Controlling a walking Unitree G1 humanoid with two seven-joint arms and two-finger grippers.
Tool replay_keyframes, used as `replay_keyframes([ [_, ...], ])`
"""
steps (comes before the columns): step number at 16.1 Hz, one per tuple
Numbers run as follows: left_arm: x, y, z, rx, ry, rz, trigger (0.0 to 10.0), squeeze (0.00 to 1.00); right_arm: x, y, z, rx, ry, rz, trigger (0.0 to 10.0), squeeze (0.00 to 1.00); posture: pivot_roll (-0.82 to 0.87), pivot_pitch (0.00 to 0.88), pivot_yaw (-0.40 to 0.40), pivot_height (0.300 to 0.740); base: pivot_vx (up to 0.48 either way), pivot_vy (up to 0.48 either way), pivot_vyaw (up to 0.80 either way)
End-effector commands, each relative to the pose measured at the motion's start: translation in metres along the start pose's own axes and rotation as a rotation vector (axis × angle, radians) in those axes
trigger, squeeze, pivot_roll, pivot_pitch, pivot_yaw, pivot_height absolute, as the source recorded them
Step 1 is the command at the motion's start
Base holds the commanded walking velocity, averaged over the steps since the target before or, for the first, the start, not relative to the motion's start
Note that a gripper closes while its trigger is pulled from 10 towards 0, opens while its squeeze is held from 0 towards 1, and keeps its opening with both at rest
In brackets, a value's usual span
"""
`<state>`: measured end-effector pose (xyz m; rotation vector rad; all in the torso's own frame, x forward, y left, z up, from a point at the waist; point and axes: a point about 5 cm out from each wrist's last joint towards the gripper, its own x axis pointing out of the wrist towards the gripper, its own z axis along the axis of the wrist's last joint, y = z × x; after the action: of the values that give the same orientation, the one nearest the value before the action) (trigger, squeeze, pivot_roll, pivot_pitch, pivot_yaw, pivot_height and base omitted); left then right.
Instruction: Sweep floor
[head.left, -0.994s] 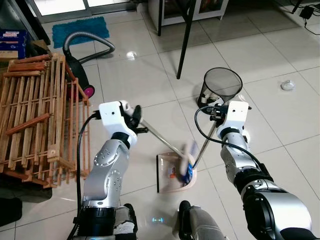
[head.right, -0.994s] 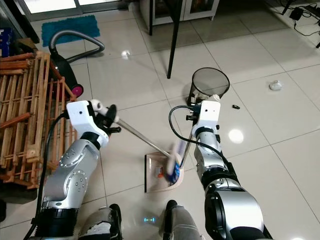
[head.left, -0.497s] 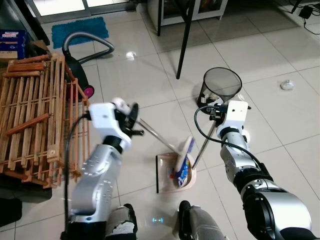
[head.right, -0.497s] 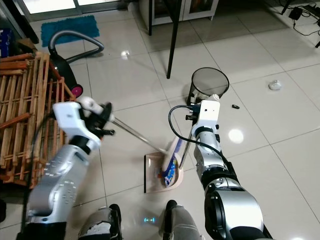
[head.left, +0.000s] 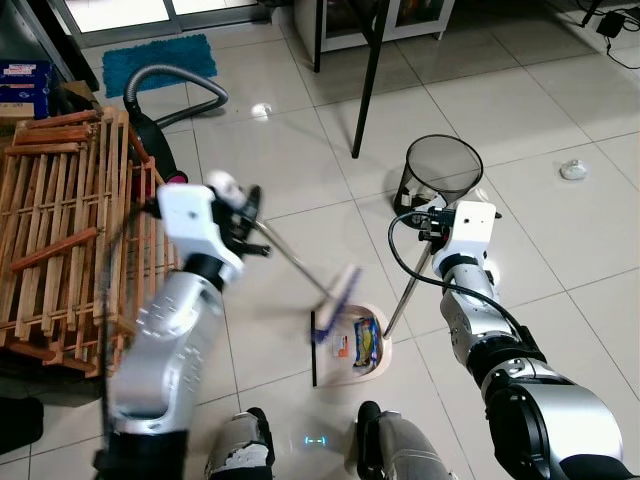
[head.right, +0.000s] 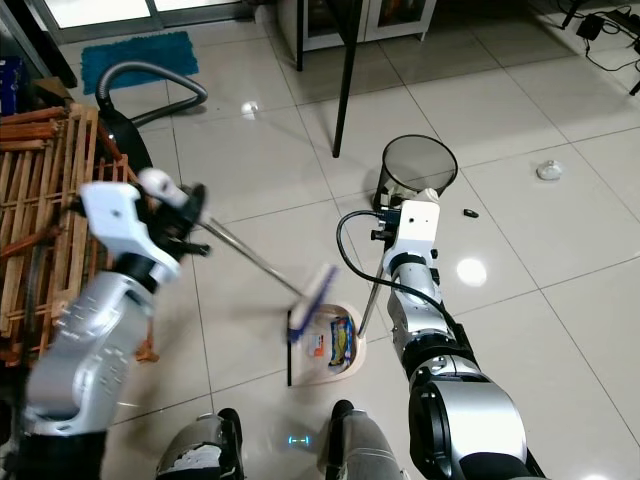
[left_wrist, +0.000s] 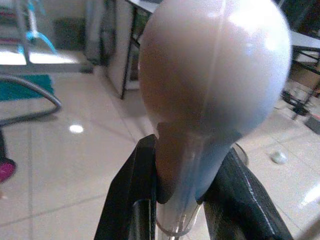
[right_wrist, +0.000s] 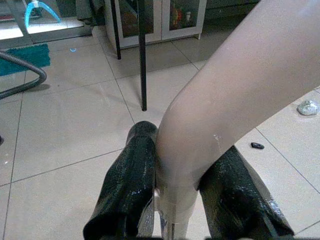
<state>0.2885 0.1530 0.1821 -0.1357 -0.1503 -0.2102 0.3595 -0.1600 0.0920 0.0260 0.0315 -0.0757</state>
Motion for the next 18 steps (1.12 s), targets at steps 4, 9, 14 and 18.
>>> replay_keyframes([
  [4,0.007,0.015,0.031,-0.002,-0.120,0.035,10.0,0.00,0.000,-0.002,-0.003,0.000,0.024,-0.007,10.0,0.00,0.11,0.196,-0.021,0.740,0.000,0.000,0.00],
  [9,0.008,0.041,0.021,0.232,-0.116,0.113,10.0,0.00,0.005,-0.016,0.009,0.098,-0.021,-0.086,10.0,0.00,0.10,0.168,-0.017,0.740,0.000,0.000,0.00],
  [14,-0.008,0.051,-0.010,0.250,-0.045,0.082,10.0,0.00,0.006,-0.040,0.017,0.151,-0.052,-0.166,10.0,0.00,0.09,0.157,-0.007,0.740,0.000,0.000,0.00],
  [18,-0.014,0.051,-0.024,0.263,-0.037,0.092,10.0,0.00,0.011,-0.053,0.037,0.179,-0.116,-0.174,10.0,0.00,0.08,0.148,0.000,0.740,0.000,0.000,0.00],
])
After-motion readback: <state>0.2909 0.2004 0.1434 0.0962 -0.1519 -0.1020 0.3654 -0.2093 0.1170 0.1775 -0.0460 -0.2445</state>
